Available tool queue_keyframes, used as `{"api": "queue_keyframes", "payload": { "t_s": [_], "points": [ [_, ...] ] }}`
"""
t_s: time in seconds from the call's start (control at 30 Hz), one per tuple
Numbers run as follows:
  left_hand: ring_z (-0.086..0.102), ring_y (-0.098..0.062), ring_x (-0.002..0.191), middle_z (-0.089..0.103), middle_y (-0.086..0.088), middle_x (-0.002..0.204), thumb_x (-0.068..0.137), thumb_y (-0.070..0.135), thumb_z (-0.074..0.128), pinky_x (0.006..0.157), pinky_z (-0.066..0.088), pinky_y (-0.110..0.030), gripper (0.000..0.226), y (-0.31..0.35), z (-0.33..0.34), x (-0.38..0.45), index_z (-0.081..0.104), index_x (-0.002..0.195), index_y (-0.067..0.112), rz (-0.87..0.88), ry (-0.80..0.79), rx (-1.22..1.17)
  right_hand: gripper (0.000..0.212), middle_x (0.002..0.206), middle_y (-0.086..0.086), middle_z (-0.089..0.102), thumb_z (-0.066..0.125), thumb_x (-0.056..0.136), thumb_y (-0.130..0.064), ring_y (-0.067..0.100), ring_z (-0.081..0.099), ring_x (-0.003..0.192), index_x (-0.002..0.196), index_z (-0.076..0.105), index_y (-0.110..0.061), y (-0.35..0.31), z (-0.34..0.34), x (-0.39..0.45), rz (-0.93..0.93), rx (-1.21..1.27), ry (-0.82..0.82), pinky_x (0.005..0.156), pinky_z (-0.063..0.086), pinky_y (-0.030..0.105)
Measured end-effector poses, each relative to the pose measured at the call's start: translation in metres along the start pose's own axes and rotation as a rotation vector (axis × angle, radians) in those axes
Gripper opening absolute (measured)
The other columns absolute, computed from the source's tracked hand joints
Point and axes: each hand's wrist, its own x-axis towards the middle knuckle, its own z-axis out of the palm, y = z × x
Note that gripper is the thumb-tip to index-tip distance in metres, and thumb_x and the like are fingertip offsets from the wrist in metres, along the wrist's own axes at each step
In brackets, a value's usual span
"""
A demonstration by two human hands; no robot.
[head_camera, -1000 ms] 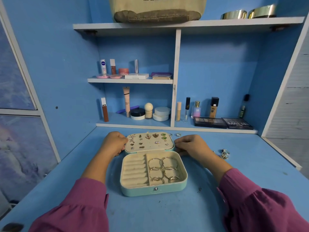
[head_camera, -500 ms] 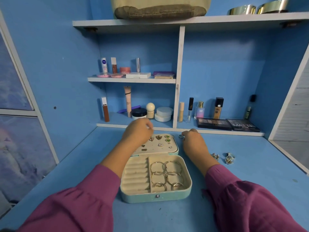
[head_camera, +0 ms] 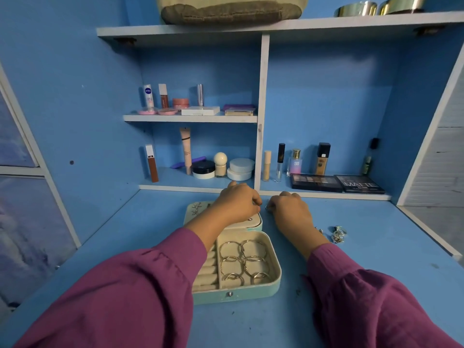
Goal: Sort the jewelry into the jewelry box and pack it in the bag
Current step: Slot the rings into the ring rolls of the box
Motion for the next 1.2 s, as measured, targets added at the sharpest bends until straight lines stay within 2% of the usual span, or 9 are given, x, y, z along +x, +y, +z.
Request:
{"api": "queue_keyframes", "payload": {
  "t_s": [0.13,0.23,0.3,0.43,0.57,0.73,0.87,1.0,1.2],
  "points": [
    [0.038,-0.02,0.118,0.063,0.004,0.111,0.093,0.023,0.056,0.097,0.038,-0.031,0.024,-0.002,0.001,-0.007,0.069,0.113,0.024,0.014,0.025,-0.074,0.024,0.11,0.002,0.067,0.047,0.094,-0.016,0.025,0.053,0.107,0.103,0.069,-0.022,0.011,-0.016,-0.001,0.062,0.114,0.035,0.089,0.041,0.034],
    [0.038,-0.017,0.116,0.064,0.009,0.099,0.091,0.023,0.06,0.097,0.037,-0.028,0.022,0.004,0.001,-0.012,0.07,0.11,0.024,0.043,0.0,-0.164,0.025,0.073,0.011,0.063,0.051,0.092,-0.022,0.02,0.049,0.066,0.074,0.065,-0.012,0.026,-0.028,-0.001,0.165,0.2,0.023,0.064,0.037,0.031],
    [0.038,-0.016,0.116,0.062,0.01,0.095,0.09,0.025,0.061,0.099,0.038,-0.03,0.022,0.011,0.004,-0.014,0.071,0.11,0.026,0.07,-0.03,-0.201,0.032,0.06,0.015,0.053,0.056,0.089,-0.026,0.024,0.044,0.058,0.061,0.056,-0.009,0.036,-0.032,-0.004,0.219,0.274,0.017,0.057,0.035,0.03],
    [0.035,-0.018,0.121,0.058,0.001,0.11,0.093,0.035,0.055,0.103,0.035,-0.034,0.028,0.025,0.015,-0.011,0.064,0.119,0.038,0.13,-0.123,-0.11,0.028,0.078,0.018,0.068,0.06,0.084,-0.026,0.034,0.058,0.07,0.081,0.069,0.001,0.048,-0.034,-0.005,0.253,0.376,0.035,0.063,0.046,0.033],
    [0.026,-0.026,0.128,0.046,-0.007,0.129,0.099,0.042,0.041,0.107,0.026,-0.039,0.043,0.042,0.023,-0.009,0.038,0.142,0.041,0.192,-0.232,0.161,0.022,0.083,0.017,0.07,0.059,0.084,-0.02,0.027,0.058,0.068,0.078,0.07,-0.001,0.052,-0.035,-0.007,0.238,0.413,0.053,0.063,0.045,0.032],
    [0.025,-0.029,0.127,0.042,-0.011,0.131,0.1,0.041,0.036,0.104,0.025,-0.041,0.049,0.051,0.026,0.0,0.023,0.147,0.043,0.188,-0.295,0.259,0.02,0.082,0.014,0.07,0.061,0.084,-0.021,0.029,0.062,0.076,0.074,0.069,-0.005,0.056,-0.033,-0.008,0.281,0.463,0.086,0.066,0.049,0.033],
    [0.026,-0.028,0.126,0.046,-0.01,0.127,0.099,0.037,0.043,0.103,0.025,-0.039,0.039,0.055,0.028,0.005,0.041,0.138,0.034,0.204,-0.259,0.214,0.022,0.067,0.012,0.058,0.06,0.082,-0.017,0.023,0.046,0.063,0.081,0.069,0.003,0.058,-0.033,-0.01,0.32,0.463,0.116,0.057,0.037,0.029],
    [0.034,-0.024,0.117,0.046,0.0,0.101,0.091,0.038,0.058,0.093,0.03,-0.034,0.023,0.054,0.029,0.006,0.06,0.113,0.03,0.217,-0.158,0.092,0.022,0.066,0.01,0.054,0.06,0.083,-0.018,0.023,0.045,0.063,0.08,0.069,0.002,0.057,-0.033,-0.011,0.325,0.47,0.112,0.057,0.036,0.029],
    [0.043,-0.018,0.108,0.057,0.003,0.091,0.082,0.03,0.07,0.081,0.036,-0.029,0.01,0.052,0.026,-0.001,0.065,0.085,0.022,0.182,-0.109,0.019,0.027,0.054,0.002,0.045,0.06,0.083,-0.015,0.018,0.038,0.056,0.057,0.052,-0.011,0.051,-0.033,-0.012,0.233,0.51,0.113,0.054,0.031,0.027]
  ]
}}
